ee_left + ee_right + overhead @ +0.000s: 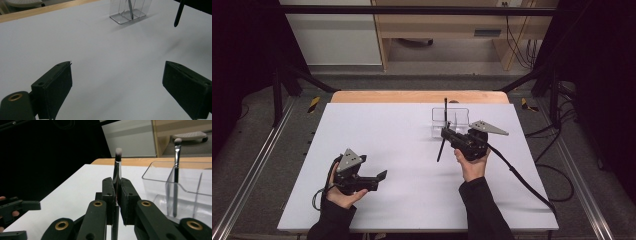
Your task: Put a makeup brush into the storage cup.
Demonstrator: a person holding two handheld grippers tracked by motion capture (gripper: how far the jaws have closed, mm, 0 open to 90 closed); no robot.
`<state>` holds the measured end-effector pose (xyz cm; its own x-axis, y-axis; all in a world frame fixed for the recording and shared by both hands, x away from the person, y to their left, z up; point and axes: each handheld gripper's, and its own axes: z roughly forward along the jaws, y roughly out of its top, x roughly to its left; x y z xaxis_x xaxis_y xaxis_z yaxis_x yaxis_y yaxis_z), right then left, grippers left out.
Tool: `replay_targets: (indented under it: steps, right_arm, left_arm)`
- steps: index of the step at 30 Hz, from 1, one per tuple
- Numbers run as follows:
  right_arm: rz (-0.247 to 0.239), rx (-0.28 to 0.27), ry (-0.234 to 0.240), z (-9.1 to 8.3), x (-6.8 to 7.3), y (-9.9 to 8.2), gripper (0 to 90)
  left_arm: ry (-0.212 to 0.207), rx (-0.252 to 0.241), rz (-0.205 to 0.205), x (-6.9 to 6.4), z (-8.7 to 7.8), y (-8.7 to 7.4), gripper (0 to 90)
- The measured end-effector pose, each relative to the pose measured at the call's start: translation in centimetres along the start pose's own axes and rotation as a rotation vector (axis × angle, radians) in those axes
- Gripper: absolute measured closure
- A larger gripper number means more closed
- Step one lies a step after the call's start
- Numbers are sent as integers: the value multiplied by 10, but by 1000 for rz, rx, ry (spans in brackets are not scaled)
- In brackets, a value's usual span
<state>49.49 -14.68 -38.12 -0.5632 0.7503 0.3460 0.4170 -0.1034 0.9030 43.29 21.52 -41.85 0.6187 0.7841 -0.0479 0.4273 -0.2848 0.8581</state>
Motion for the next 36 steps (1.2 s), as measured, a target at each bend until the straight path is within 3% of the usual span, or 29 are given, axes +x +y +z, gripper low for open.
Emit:
replay_targets:
  steps: [21, 36]
  right_arm:
    - [-66, -17, -85, 13, -14, 29, 839]
    - [-99, -50, -136, 17, -20, 45, 839]
  left_arm:
    - [15, 6, -21, 8, -3, -4, 83]
    - [17, 18, -9, 7, -2, -4, 83]
